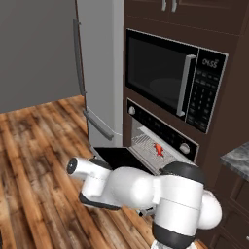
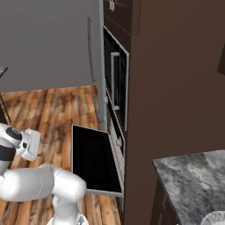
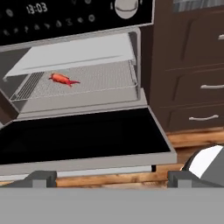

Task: Place the fish on the bottom rack of the oven, and slide the tray back inside. Close the oven door.

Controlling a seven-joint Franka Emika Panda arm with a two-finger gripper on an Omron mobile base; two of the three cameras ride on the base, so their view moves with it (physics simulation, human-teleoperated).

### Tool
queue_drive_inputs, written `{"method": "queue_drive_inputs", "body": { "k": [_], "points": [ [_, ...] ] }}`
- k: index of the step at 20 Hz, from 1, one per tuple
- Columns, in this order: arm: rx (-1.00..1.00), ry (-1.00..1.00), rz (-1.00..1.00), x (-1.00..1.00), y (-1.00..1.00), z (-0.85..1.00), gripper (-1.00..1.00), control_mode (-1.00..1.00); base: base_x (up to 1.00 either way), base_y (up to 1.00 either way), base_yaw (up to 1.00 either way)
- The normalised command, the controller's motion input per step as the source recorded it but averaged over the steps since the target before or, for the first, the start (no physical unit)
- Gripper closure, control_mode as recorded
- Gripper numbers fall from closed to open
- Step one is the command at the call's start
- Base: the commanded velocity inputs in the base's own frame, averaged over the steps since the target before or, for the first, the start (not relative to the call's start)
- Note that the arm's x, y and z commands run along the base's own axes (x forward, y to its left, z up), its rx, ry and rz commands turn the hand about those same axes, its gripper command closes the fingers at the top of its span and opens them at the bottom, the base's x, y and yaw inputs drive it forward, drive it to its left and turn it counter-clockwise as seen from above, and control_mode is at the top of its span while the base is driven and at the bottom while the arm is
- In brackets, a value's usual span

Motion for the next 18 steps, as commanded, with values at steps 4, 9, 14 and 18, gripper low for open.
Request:
{"method": "queue_drive_inputs", "body": {
  "k": [4,9,14,18],
  "points": [
    [0.03,0.00,-0.23,0.00,0.00,-0.74,-1.00,-1.00,0.00,0.00,0.00],
    [0.00,-0.01,-0.19,0.03,0.14,-0.73,-1.00,-1.00,0.00,0.00,0.00],
    [0.00,-0.05,-0.17,0.23,0.08,-0.53,-1.00,-1.00,0.00,0.00,0.00],
    [0.00,-0.07,-0.13,0.50,0.00,-0.48,-1.00,-1.00,0.00,0.00,0.00]
  ]
}}
